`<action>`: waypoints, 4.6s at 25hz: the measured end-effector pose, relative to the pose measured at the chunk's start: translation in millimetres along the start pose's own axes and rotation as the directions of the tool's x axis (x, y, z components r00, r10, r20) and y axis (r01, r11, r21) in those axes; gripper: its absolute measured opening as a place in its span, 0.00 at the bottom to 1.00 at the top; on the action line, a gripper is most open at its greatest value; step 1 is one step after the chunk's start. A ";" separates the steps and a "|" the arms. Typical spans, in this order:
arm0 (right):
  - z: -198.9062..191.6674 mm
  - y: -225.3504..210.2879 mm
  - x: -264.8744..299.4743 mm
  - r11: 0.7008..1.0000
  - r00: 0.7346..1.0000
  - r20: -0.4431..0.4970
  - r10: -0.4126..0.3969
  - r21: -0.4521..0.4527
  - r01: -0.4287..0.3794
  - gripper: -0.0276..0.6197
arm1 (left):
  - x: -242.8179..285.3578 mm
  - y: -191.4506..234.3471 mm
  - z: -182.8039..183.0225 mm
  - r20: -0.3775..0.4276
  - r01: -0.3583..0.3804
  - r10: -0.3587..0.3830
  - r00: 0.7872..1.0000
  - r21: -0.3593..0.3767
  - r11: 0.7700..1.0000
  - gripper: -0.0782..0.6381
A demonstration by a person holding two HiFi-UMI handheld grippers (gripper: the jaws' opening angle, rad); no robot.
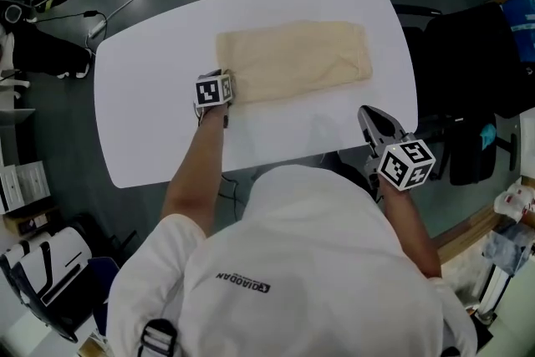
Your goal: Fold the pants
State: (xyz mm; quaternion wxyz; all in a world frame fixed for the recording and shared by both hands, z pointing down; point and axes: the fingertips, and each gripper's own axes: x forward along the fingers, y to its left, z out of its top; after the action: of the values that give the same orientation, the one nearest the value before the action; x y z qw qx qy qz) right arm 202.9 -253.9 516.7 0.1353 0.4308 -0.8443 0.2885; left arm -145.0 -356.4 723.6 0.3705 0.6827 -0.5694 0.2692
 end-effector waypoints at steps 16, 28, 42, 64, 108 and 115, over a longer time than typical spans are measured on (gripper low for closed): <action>25.6 -30.6 -19.6 0.998 0.996 0.060 0.061 -0.015 -0.060 0.07 | -57.6 -31.6 41.8 0.122 0.071 -0.052 0.991 -0.151 0.986 0.18; 55.6 -48.8 -18.6 0.979 0.979 0.065 0.193 -0.074 -0.188 0.07 | -112.4 -141.3 109.7 0.245 0.210 -0.177 0.953 -0.114 0.971 0.18; 68.4 -108.0 -51.7 0.978 0.970 0.123 0.208 -0.051 -0.203 0.07 | -116.5 -256.2 159.5 0.274 0.250 -0.240 0.931 -0.004 0.968 0.18; 78.1 -195.4 -82.6 0.985 0.974 0.148 0.171 0.004 -0.173 0.07 | -34.8 -396.5 173.6 0.130 0.297 -0.313 0.941 0.124 0.947 0.18; 69.4 -206.2 -88.5 0.947 0.943 0.089 0.320 -0.055 -0.316 0.07 | -76.0 -469.2 133.5 0.274 0.304 -0.322 0.906 0.106 0.947 0.18; 63.4 -159.6 -79.5 0.910 0.910 0.068 0.408 -0.106 -0.400 0.07 | -105.3 -440.7 102.0 0.291 0.277 -0.285 0.913 0.072 0.958 0.16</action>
State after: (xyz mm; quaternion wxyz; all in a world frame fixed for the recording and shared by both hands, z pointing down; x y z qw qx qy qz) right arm 379.8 -314.3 487.4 0.0542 0.2527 -0.9324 0.2526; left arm 258.2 -344.5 493.4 0.3048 0.7956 -0.5107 0.1153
